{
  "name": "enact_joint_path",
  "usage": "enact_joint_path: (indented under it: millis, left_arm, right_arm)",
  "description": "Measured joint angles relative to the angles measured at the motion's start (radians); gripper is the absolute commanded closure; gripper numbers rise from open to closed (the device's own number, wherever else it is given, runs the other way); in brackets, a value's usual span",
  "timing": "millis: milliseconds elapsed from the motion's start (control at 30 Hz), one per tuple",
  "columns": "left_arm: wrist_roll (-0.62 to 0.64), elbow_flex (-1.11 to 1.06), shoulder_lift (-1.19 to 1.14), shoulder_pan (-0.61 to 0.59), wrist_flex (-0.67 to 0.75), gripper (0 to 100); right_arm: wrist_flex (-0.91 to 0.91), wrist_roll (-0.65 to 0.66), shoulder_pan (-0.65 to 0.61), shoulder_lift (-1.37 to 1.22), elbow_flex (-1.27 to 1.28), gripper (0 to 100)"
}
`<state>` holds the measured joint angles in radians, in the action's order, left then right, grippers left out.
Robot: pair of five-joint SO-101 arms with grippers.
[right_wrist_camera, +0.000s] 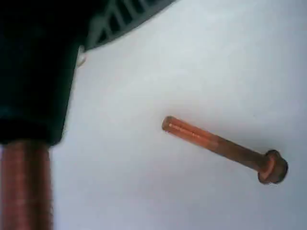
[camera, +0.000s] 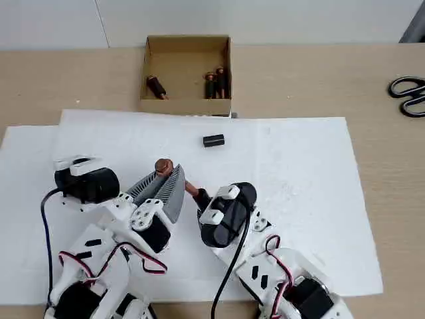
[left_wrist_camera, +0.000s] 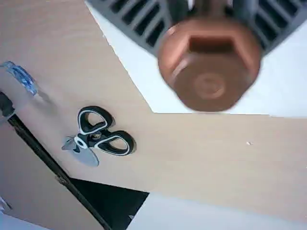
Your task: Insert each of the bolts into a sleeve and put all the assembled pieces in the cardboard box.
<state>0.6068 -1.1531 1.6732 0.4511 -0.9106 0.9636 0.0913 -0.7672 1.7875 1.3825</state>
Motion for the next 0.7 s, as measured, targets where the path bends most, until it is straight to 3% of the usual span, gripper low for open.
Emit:
enact_joint_path:
  millis: [433, 700]
  left_arm:
    - [0.005, 0.014, 0.012, 0.071, -0.112, 99]
    - [-0.035, 0.023, 0.012, 0.072, -0.152, 99]
  right_arm:
    - [0.000, 0.009, 0.000, -0.002, 0.002, 99.5]
    - [0.002, 0.180, 0.003, -0.003, 0.003, 99.5]
